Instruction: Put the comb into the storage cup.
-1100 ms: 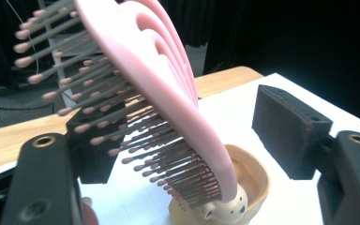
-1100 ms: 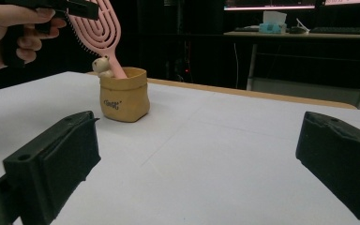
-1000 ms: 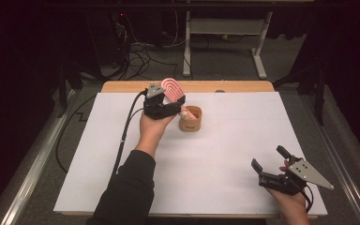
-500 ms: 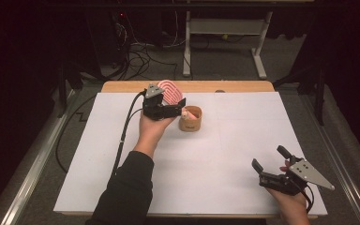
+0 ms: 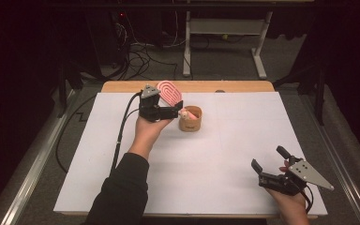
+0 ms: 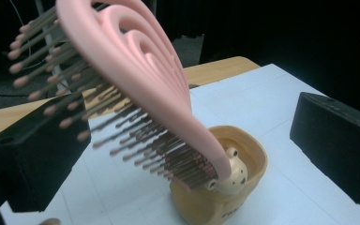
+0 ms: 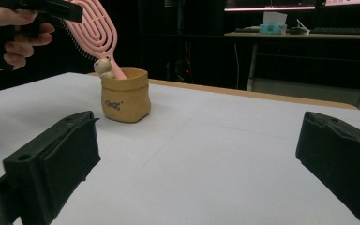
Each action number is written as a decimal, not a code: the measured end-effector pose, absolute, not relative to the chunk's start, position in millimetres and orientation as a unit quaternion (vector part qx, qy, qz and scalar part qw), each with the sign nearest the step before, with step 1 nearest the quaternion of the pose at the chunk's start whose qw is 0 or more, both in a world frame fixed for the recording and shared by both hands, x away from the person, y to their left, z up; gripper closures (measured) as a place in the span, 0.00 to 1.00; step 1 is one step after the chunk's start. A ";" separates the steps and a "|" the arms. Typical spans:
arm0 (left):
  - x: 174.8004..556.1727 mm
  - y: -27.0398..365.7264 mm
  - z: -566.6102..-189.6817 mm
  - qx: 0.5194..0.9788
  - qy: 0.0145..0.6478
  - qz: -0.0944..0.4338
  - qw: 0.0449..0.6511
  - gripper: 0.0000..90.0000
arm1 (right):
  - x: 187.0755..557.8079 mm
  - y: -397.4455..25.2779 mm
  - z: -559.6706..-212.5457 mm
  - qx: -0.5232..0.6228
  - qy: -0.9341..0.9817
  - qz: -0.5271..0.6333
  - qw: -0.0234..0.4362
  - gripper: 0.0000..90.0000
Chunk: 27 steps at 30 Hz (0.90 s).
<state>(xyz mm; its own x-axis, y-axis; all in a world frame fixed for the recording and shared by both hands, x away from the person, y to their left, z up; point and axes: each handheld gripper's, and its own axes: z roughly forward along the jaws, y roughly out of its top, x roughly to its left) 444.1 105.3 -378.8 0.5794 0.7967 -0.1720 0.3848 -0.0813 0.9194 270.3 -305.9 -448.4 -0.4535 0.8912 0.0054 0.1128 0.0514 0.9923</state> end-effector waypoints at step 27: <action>353.4 176.7 -448.2 0.717 0.406 0.189 0.534 0.00 | 270.0 -297.7 -451.4 0.389 0.651 0.554 0.345 0.00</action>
